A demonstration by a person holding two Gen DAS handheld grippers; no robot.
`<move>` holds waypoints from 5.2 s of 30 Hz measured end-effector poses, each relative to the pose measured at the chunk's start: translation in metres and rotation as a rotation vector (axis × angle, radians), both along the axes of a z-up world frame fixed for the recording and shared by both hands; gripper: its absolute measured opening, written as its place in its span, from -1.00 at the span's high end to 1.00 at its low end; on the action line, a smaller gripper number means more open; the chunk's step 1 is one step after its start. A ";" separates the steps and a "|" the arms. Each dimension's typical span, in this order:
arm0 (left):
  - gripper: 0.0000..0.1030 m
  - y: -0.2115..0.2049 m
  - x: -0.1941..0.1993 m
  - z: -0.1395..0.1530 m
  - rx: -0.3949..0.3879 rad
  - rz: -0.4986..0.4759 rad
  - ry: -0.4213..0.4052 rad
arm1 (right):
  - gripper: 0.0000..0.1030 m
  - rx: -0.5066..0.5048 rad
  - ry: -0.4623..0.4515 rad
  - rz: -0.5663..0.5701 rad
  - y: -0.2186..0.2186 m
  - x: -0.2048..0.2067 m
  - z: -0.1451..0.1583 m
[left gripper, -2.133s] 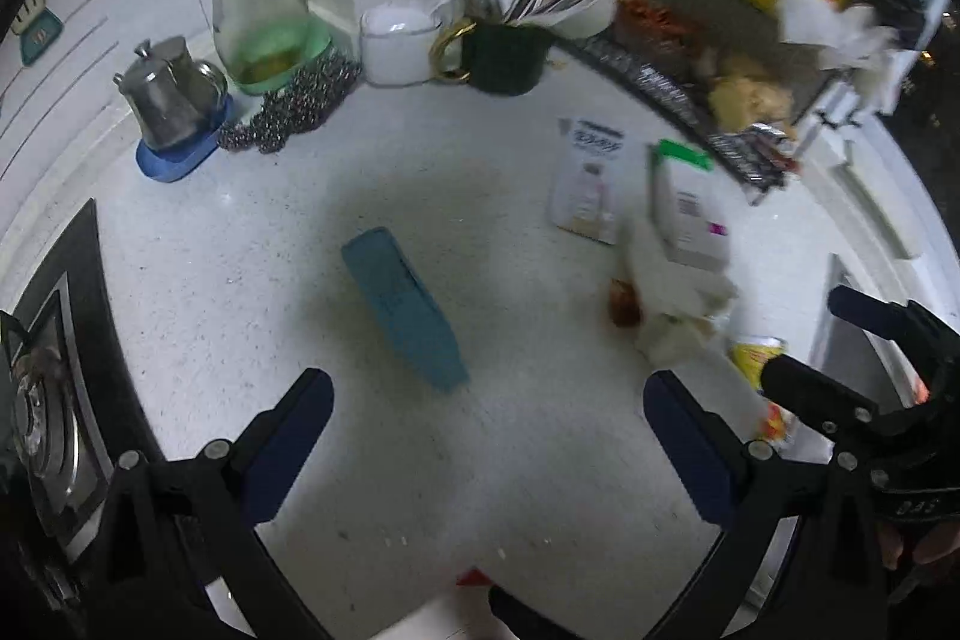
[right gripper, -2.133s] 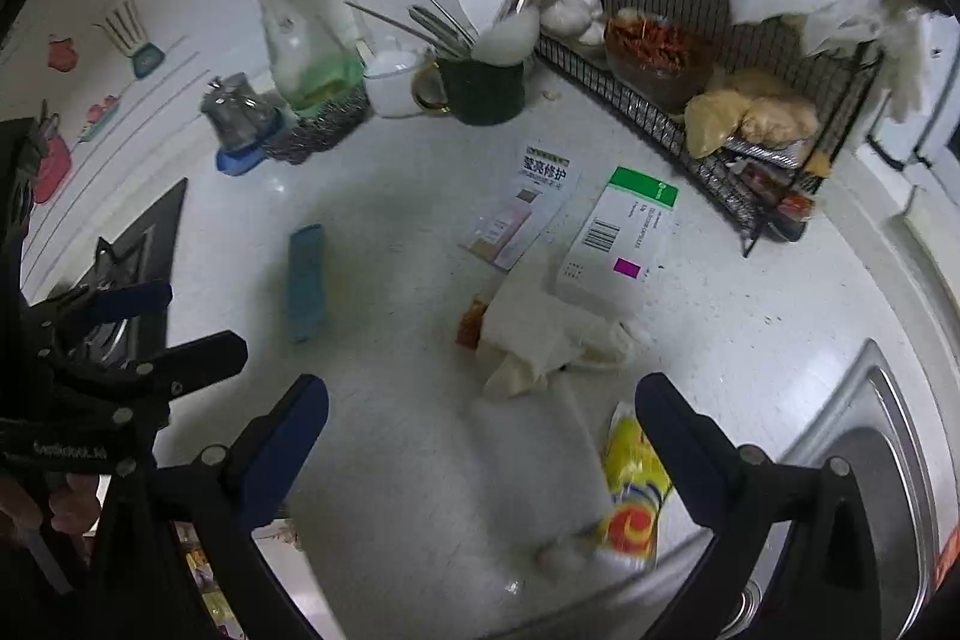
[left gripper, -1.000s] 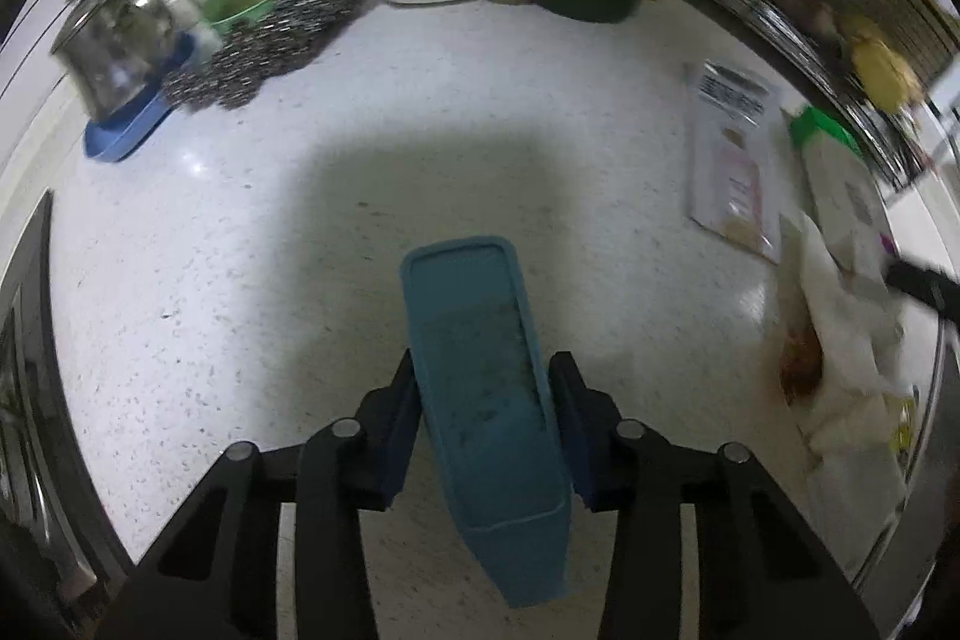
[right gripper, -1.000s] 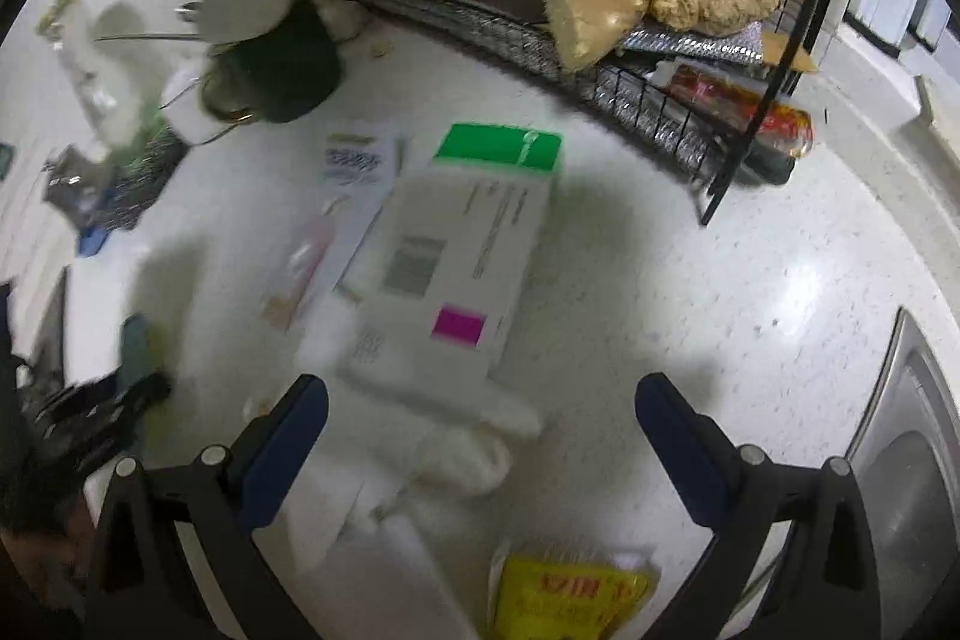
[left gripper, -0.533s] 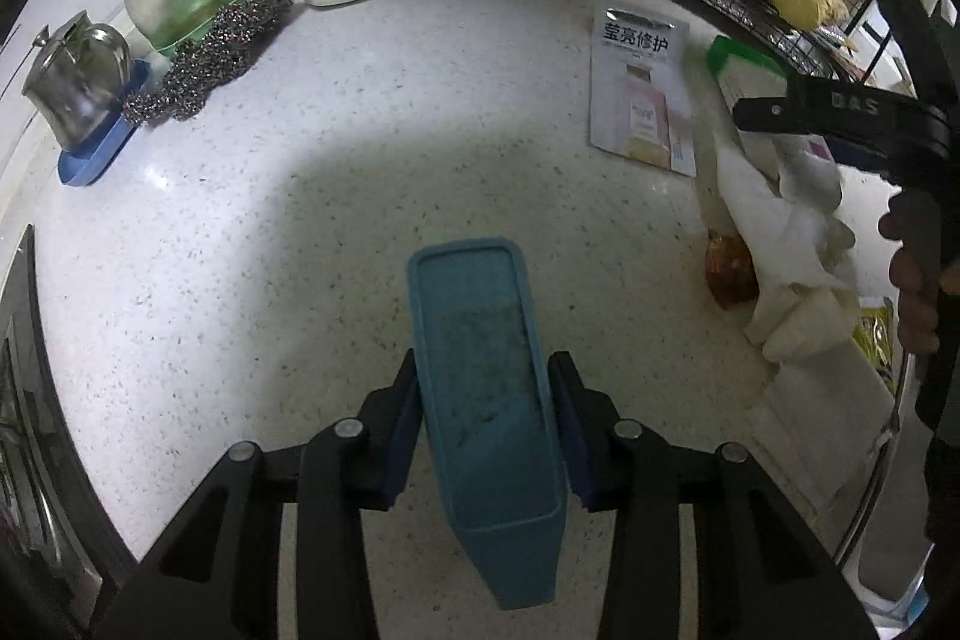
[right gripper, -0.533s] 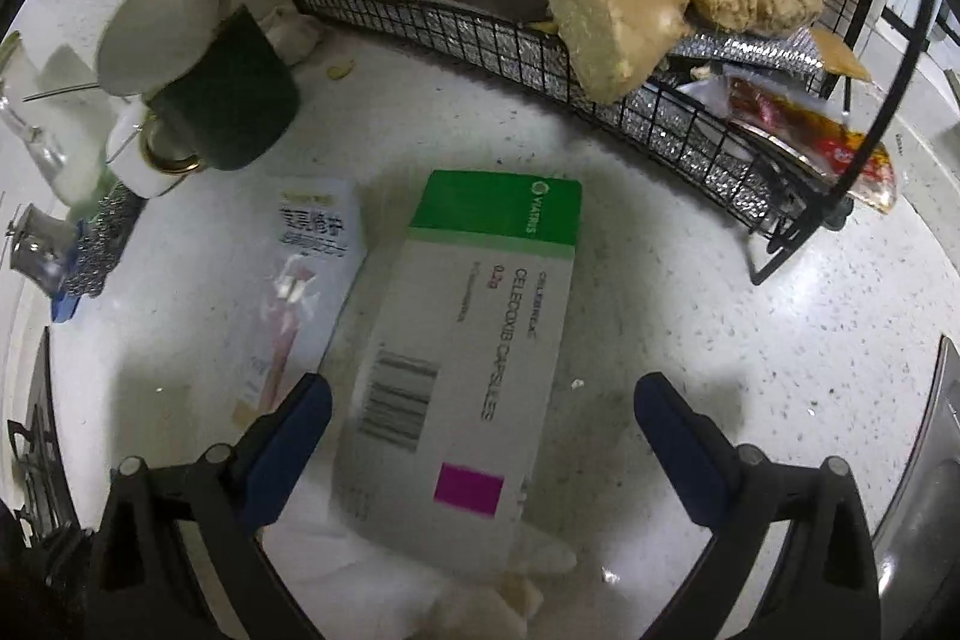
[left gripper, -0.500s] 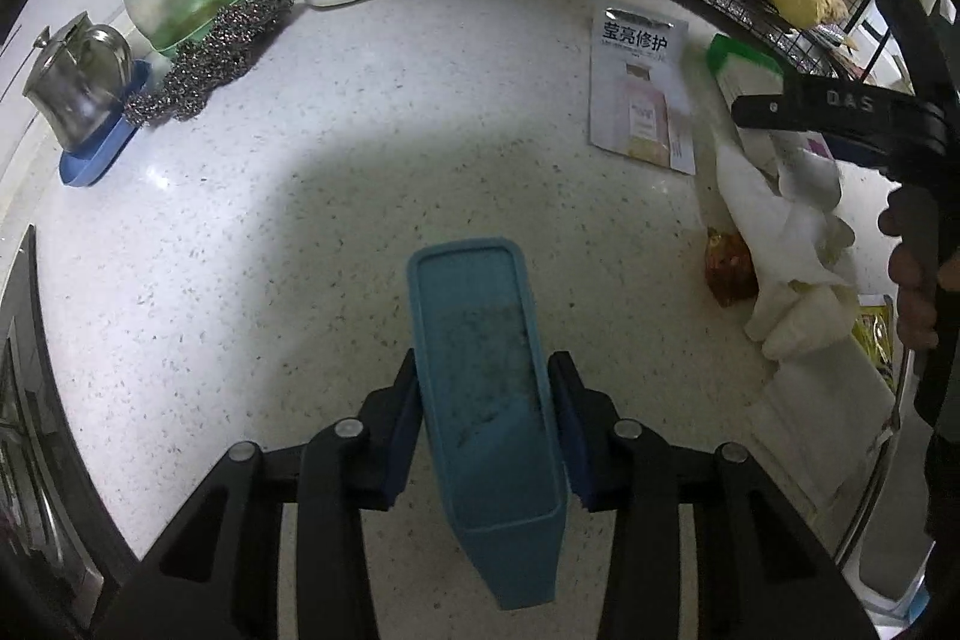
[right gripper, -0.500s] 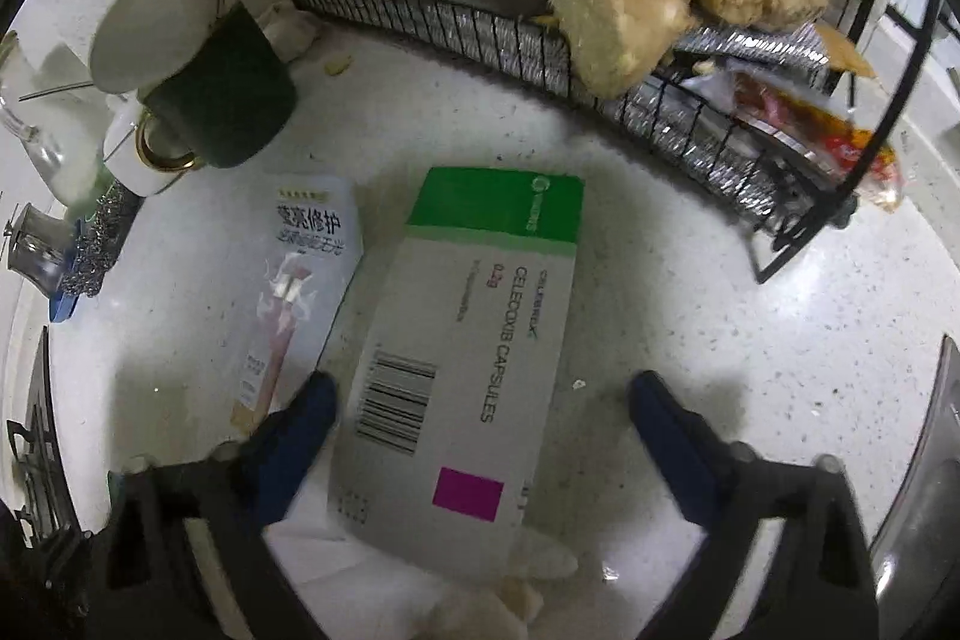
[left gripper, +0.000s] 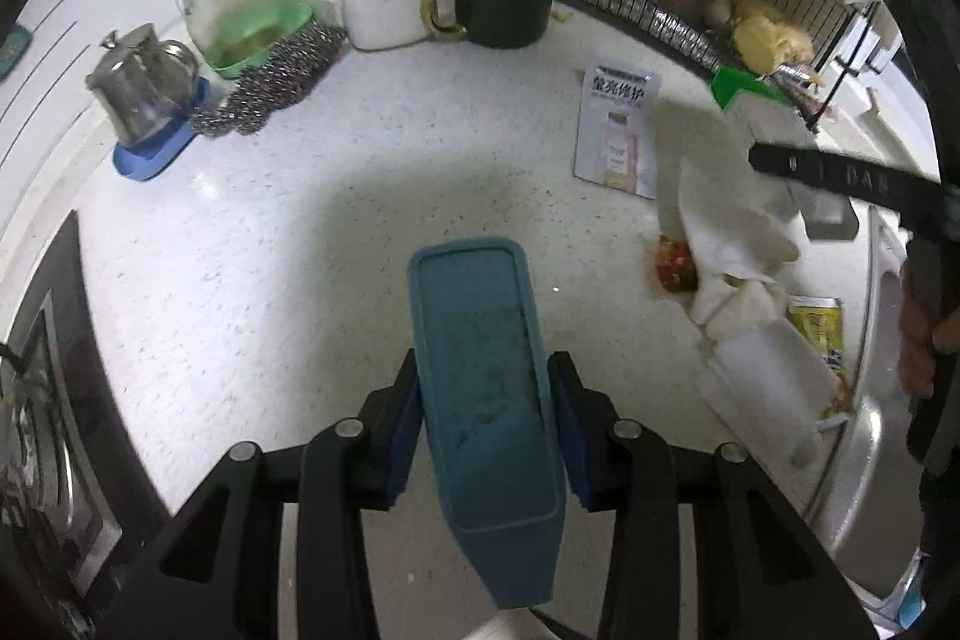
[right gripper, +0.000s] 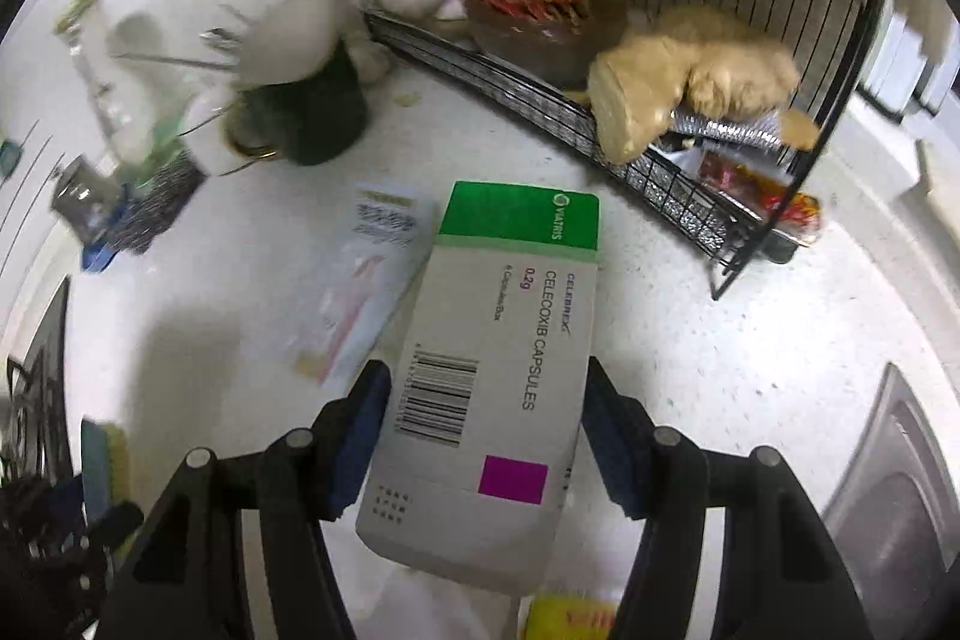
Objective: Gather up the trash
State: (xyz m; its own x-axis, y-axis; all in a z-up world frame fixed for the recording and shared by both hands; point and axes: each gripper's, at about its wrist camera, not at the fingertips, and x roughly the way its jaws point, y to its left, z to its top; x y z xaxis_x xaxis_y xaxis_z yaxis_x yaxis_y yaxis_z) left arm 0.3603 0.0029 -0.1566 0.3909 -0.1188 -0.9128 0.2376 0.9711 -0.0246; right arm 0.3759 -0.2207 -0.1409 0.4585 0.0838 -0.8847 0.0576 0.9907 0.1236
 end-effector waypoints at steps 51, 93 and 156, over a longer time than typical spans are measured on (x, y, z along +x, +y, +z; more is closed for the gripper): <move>0.27 0.150 -0.348 -0.058 -0.051 -0.121 0.070 | -0.14 0.099 0.025 0.119 0.216 -0.377 -0.029; -0.24 0.076 -0.261 -0.445 -0.073 -0.229 0.247 | 0.95 0.047 0.187 0.107 0.167 -0.307 -0.395; 0.58 0.127 -0.426 -0.872 0.013 -0.376 0.388 | -0.45 -0.219 0.196 0.647 0.251 -0.353 -0.625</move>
